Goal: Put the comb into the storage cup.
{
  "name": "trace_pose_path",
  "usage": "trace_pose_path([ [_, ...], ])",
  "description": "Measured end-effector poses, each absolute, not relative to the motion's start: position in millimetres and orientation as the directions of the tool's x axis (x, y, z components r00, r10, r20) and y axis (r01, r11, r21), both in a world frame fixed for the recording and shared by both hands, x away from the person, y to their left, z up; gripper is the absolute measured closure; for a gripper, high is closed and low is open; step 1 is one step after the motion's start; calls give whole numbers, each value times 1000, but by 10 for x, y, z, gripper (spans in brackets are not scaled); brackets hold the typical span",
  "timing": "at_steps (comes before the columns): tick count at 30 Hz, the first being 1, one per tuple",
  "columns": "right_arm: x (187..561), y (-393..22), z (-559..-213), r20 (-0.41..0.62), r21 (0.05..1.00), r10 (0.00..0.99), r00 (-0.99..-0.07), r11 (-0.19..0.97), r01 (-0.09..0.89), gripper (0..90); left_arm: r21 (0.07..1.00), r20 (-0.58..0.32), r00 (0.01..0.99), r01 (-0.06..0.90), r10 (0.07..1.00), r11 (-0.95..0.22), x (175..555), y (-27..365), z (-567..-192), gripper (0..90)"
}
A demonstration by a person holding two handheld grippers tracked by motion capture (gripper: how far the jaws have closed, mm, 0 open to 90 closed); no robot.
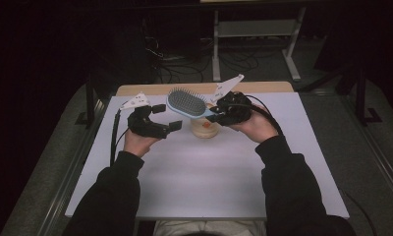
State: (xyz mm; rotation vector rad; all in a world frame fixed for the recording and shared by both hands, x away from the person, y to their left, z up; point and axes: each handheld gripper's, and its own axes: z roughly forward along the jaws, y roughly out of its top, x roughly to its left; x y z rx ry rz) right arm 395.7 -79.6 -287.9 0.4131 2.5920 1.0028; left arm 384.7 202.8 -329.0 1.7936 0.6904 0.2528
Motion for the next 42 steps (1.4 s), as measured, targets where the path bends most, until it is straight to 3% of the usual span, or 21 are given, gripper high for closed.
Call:
trace_pose_path([
  [29, 4053, -784, -3062, -210, 706, 423, -882, 689, 163, 680, 901, -351, 727, 434, 590, 0, 4110, 1771, -3229, 0],
  [37, 4076, -785, -3092, -213, 713, 435, -875, 681, 165, 680, 874, -411, 676, 482, 611, 54, 4152, 1728, -3223, 58],
  [40, 4072, -779, -3094, -230, 718, 442, -867, 679, 155, 679, 853, -470, 675, 513, 569, 96, 4180, 1742, -3235, 83],
  [42, 4065, -772, -3101, -239, 721, 442, -865, 677, 147, 679, 854, -463, 671, 512, 579, 90, 4179, 1736, -3234, 96],
])
